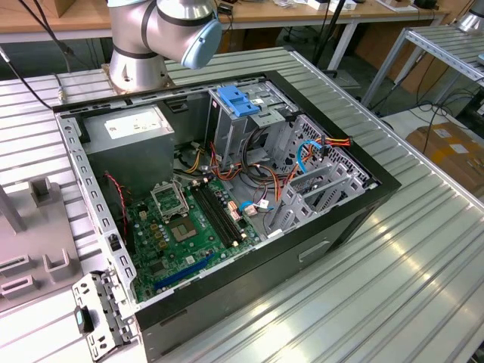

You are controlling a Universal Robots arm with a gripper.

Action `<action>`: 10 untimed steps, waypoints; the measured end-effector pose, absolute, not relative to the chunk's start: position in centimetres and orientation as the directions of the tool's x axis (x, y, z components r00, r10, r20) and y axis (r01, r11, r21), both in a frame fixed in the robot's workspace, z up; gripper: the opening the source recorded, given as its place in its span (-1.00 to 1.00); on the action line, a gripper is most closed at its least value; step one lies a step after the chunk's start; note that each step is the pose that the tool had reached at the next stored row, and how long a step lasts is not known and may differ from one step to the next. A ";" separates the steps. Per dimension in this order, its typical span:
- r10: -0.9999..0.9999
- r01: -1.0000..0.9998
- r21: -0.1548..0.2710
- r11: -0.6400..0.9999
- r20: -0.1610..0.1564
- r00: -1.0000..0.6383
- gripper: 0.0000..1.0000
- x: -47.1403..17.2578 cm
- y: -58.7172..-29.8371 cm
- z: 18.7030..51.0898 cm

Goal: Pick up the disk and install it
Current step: 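Pick up the disk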

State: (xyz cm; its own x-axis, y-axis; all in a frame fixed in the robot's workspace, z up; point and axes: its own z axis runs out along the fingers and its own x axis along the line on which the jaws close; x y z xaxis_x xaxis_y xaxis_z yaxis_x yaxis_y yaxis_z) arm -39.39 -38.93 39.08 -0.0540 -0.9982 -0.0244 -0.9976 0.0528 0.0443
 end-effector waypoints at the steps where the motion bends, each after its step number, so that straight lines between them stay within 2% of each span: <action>1: -0.998 -0.998 0.044 0.053 -0.024 -0.054 -0.79 -39.4 -38.9 39.1; 4: -0.998 -0.998 0.044 0.053 -0.024 -0.054 -0.77 -39.4 -38.9 39.1; 5: -0.998 -0.998 0.044 0.053 -0.024 -0.054 -0.53 -39.4 -38.9 39.1; 6: -0.998 -0.998 0.044 0.053 -0.024 -0.054 -0.41 -39.4 -38.9 39.1; 7: -0.998 -0.998 0.044 0.053 -0.024 -0.054 -0.41 -39.4 -38.9 39.1; 10: -0.998 -0.998 0.044 0.053 -0.024 -0.054 -0.04 -39.4 -38.9 39.1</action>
State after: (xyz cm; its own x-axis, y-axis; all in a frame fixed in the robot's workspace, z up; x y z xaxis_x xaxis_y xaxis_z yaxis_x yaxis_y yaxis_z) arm -39.39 -38.93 39.08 -0.0536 -0.9983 -0.0245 -0.9976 0.0525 0.0443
